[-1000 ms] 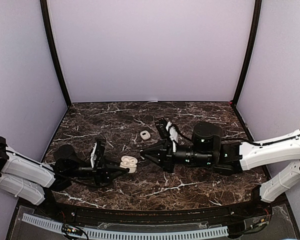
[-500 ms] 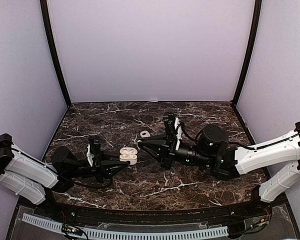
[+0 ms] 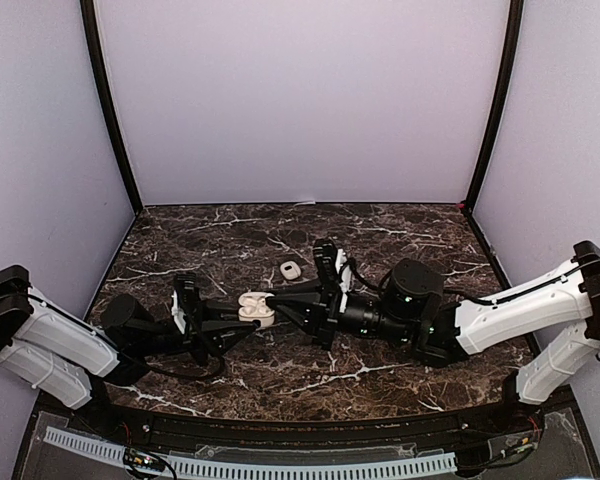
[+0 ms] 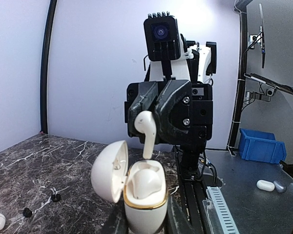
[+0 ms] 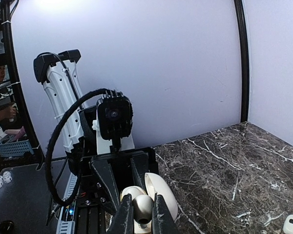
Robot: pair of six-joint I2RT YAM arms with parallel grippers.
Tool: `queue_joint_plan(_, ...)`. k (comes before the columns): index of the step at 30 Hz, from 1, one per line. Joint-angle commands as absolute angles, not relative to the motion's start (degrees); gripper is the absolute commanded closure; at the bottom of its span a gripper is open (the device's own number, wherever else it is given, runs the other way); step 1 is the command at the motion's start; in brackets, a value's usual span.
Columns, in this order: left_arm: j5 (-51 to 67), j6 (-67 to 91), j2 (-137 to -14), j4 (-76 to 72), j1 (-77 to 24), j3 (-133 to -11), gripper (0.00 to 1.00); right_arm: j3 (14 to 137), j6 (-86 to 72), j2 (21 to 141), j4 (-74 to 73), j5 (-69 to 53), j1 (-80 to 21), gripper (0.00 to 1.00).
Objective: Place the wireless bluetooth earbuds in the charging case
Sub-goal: Insert the right earbud into the right side groove of the charging case.
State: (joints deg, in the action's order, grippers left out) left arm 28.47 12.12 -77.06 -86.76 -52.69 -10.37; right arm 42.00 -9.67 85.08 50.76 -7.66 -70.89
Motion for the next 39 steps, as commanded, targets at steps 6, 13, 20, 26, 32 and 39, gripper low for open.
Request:
queue_joint_plan(6,29.7,11.4,-78.1,-91.6,-53.1,-11.9,1.00,41.9,-9.3,86.7,54.3,-5.5,-72.0,1.00)
queue_joint_plan(13,29.2,11.5,-78.0,-93.7,-53.1,-11.0,1.00,40.2,-9.2,86.1,54.8,-3.0,-72.0,1.00)
queue_joint_plan(20,28.8,11.1,-78.0,-93.7,-53.0,-10.7,1.00,39.1,-9.8,85.3,54.9,-1.1,-72.0,1.00)
queue_joint_plan(26,28.7,10.3,-77.9,-92.3,-53.1,-10.9,1.00,39.4,-10.5,85.0,52.0,-0.4,-72.0,0.95)
queue_joint_plan(32,28.4,9.3,-77.7,-90.6,-53.1,-11.0,1.00,41.8,-11.4,83.8,45.0,1.8,-72.0,0.88)
queue_joint_plan(39,27.9,8.5,-77.7,-89.6,-53.1,-11.0,1.00,41.0,-12.2,80.6,42.9,2.2,-72.0,0.75)
